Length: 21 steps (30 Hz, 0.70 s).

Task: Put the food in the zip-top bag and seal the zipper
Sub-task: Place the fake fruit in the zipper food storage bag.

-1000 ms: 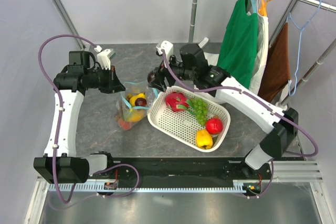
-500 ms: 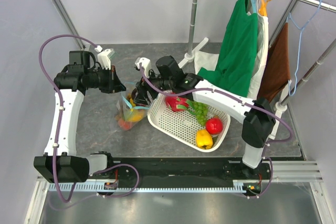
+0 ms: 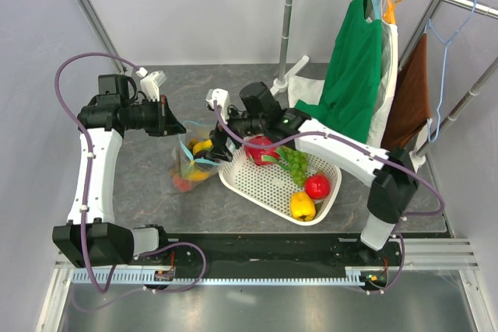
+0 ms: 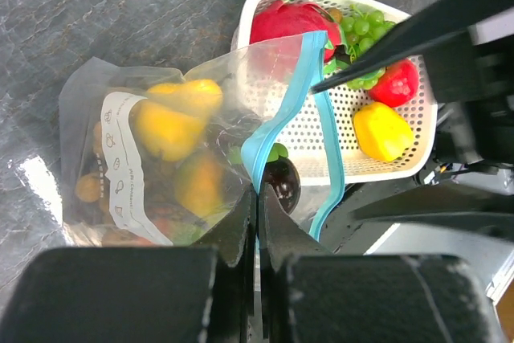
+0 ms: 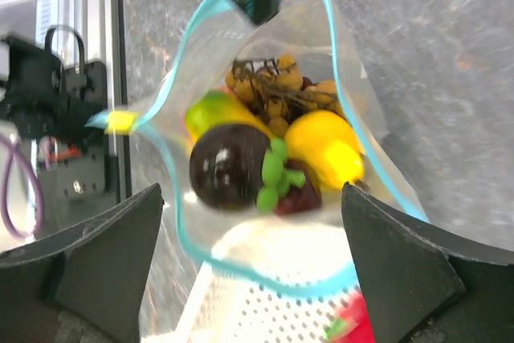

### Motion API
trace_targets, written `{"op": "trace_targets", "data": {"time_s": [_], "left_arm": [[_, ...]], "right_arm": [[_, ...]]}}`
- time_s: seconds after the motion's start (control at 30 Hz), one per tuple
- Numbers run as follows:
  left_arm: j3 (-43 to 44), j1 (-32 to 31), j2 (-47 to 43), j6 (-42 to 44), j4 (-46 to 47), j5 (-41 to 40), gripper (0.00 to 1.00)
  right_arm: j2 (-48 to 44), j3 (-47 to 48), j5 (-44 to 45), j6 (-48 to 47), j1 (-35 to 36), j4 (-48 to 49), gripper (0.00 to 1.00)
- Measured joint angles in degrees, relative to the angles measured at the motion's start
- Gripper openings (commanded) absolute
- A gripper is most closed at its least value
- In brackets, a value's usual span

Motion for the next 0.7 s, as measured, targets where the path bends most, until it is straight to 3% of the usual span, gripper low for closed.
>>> {"op": "trace_targets", "data": {"time_s": [0.23,0.5,0.6,0.67,0.7], "left_arm": [[0.00,0.33,1.14,0.00,0.00,1.95,0.02],[0.13,0.33,2.56,0.02,-0.13,4.44,0.02],[0.50,0.33,2.95,0.02,-0.48,5.01,0.02],[0.52,0.33,2.95,0.04,-0.63,5.44,0.02],[0.57,0.33,2.95,0.04,-0.83,5.81,0.02]], "right_arm": [[-9.49,-6.16,-4.42,-13.66,-1.33,-3.23,0.84],[-7.89,-6.97,-5.29,-25.42,3.80,-3.48,0.73],[-5.57,-6.75,-4.96,-27.63,5.57,-2.95,0.61],[-3.54,-6.45,-4.50,-28.63,6.19,-2.78,0.47],[-2.62,-6.36,-4.11,-29.05,6.36,-2.73,0.33]]}}
